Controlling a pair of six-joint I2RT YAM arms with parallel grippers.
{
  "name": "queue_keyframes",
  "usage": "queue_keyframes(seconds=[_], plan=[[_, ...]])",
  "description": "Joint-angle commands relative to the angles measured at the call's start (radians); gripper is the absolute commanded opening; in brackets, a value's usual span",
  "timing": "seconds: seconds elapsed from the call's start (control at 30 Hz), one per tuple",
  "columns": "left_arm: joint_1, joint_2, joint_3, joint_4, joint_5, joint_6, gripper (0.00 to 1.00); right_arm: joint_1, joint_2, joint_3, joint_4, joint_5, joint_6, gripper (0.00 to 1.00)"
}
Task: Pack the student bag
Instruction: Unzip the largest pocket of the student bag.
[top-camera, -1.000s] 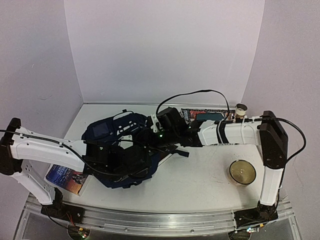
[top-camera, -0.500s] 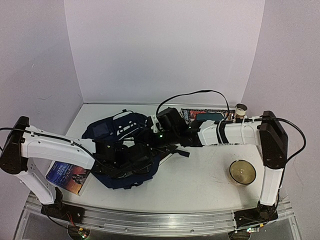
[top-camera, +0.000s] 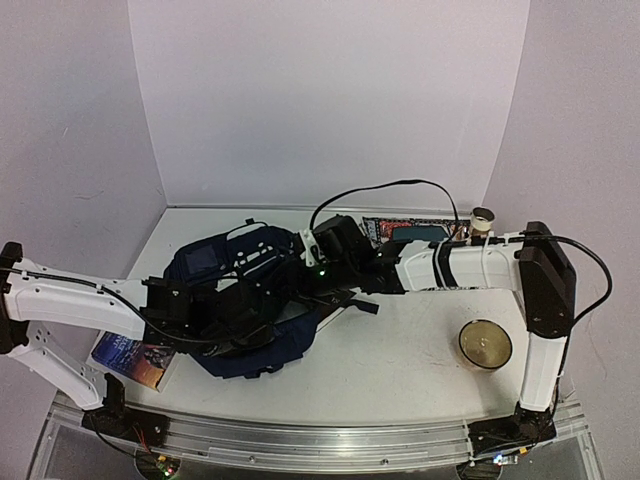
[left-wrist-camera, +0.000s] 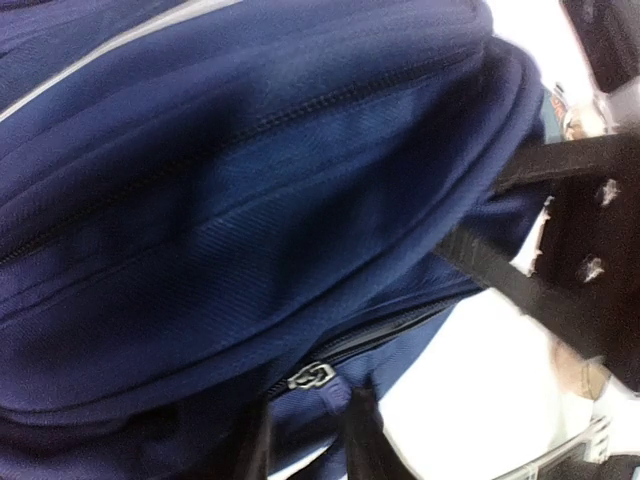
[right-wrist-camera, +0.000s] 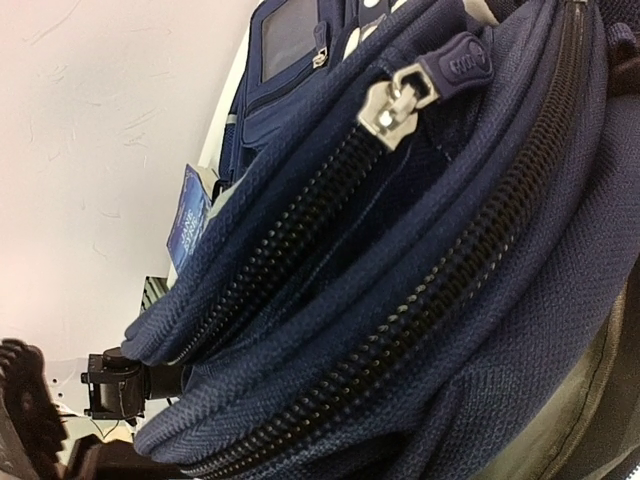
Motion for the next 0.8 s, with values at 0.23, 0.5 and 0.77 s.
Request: queue_keyframes(seconds=[0.23,0.5,0.77], plan=[[0.019,0.037,0.062,0.016,0.019,-0.009,0.56,0.003,-0.03,0.077,0.039,-0.004,-0.043,0.0],[0.049,0.141,0.085,0.012,0.048,-0.041,0.54,0.03,-0.025,0.1,0.023,0.014,-0.044,0.0],[0.086,0.144,0.015,0.013,0.066,-0.099,0.41,0.057,-0.043,0.115,0.021,0.018,-0.055,0.0]])
